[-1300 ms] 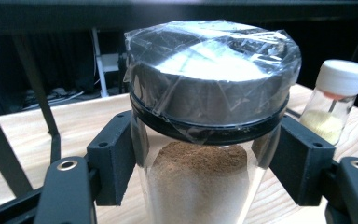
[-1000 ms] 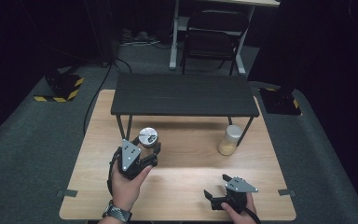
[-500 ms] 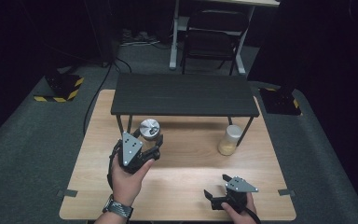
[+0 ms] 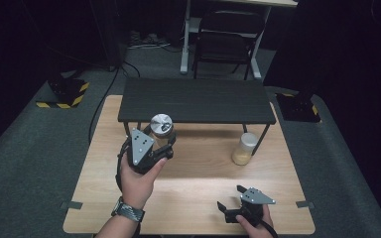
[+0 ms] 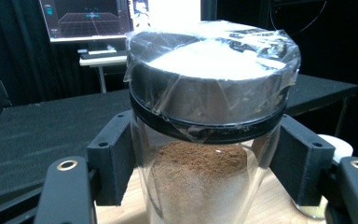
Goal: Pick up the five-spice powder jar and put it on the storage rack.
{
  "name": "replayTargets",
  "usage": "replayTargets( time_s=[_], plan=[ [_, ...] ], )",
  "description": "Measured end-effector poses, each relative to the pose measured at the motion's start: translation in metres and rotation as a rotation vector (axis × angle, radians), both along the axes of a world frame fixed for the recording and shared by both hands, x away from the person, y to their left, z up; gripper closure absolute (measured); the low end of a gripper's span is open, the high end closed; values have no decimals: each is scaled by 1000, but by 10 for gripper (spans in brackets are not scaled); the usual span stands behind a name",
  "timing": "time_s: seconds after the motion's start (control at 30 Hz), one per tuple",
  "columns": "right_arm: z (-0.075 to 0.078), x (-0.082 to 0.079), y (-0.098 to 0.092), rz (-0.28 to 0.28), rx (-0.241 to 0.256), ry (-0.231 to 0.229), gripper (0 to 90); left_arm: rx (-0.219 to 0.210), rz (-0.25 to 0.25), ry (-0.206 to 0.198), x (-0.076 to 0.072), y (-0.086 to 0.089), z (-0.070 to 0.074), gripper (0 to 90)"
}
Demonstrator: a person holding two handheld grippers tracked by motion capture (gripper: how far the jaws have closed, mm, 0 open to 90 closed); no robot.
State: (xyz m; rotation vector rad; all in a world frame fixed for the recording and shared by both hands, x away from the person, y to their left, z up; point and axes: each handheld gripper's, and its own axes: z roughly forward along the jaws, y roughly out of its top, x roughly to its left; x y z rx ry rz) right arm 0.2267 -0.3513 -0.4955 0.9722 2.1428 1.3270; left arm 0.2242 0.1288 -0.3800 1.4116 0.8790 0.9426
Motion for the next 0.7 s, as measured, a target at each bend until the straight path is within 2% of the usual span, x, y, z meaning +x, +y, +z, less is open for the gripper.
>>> replayTargets(
  time_s=[0.5, 0.7],
  plan=[
    [0, 0, 0, 3, -1, -2, 4, -23, 33, -39, 18, -2, 15, 305],
    [0, 0, 0, 3, 0, -3, 4, -29, 51, -36, 29, -3, 17, 305]
  ],
)
